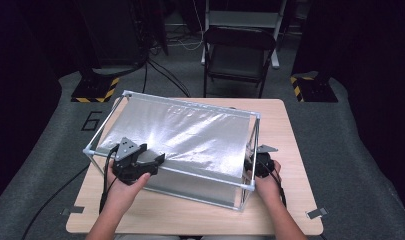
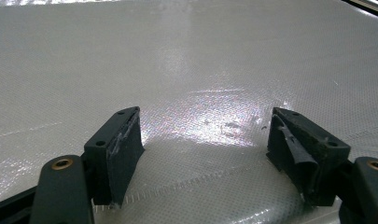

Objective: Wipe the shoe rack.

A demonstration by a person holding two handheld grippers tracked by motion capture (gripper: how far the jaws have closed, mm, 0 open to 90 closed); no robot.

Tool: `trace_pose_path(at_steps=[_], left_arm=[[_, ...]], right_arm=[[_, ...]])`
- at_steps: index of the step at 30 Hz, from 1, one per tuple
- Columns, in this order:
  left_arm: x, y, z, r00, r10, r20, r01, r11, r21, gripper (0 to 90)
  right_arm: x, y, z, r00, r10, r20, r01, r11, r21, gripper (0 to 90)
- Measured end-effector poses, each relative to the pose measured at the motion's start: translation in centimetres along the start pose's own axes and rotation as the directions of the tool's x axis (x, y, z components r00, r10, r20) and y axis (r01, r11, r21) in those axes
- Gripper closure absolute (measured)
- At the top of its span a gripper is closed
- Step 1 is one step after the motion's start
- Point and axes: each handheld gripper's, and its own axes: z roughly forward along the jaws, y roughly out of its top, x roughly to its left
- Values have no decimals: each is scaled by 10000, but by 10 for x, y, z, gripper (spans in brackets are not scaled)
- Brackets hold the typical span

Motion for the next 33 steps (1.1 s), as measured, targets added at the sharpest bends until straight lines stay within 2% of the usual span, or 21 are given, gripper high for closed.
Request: trace_pose_path(at_steps=[1,2,3,5,6,9,10,12,13,14,18,21,22,25,27,29,31,33], left_arm=[[0,0,0,10000,-13,-3,13,10000,-21,259],[0,0,0,10000,-16,-2,15,10000,-27,258],[0,0,0,10000,-9,2,9,10000,-19,258],[0,0,0,10000,-3,15,3,10000,-15,258],[0,0,0,10000,-18,22,19,10000,-21,258],[0,0,1,10000,-19,16,19,10000,-14,258],[0,0,1,10000,-14,4,14,10000,-13,259],[0,0,1,10000,-12,-16,12,10000,-47,259],[0,-1,1,10000,-24,-26,23,10000,-85,259],[0,-1,1,10000,-31,-30,30,9999,-106,259],[0,-1,2,10000,-46,-47,46,10000,-82,259],[-1,-1,2,10000,-61,-50,61,9999,-128,259],[-1,-1,1,10000,-56,-28,56,9999,-90,259],[-1,-1,1,10000,10,-15,-10,10000,-85,260],[-1,-1,1,10000,23,-25,-23,10000,-76,260],[-1,-1,1,10000,-2,-10,2,10000,-95,259],[-1,-1,1,10000,-3,-6,3,9999,-118,259],[-1,-1,1,10000,-1,1,1,9999,-123,259]], right_arm=[[-1,3,4,9995,257,175,-255,9996,-110,611],[-4,4,5,9998,44,175,-44,10000,-2,612],[-4,7,8,9990,322,299,-319,9994,-101,613],[-7,9,10,9993,317,216,-318,9995,24,612],[-7,10,12,9989,366,299,-363,9993,-120,611],[-8,10,10,9997,204,119,-205,9998,75,612],[-7,10,10,9987,465,220,-465,9989,-10,612],[-4,6,5,9997,246,19,-246,9997,44,613],[-1,2,0,10000,-30,-92,31,9998,174,612],[2,-1,-3,10000,90,-24,-90,9999,75,612],[17,-20,-22,9988,-186,-444,189,9998,70,603],[30,-37,-38,9959,-516,-741,508,9986,-124,600],[32,-40,-41,9952,-479,-858,472,9988,-103,603],[32,-46,-50,9913,61,-1314,-58,10000,28,647],[27,-44,-55,9836,435,-1748,-408,9990,190,721],[25,-42,-59,9821,282,-1863,-282,9996,27,832],[25,-40,-62,9870,20,-1606,-4,10000,96,834],[25,-38,-66,9880,121,-1541,-101,9999,141,834]])
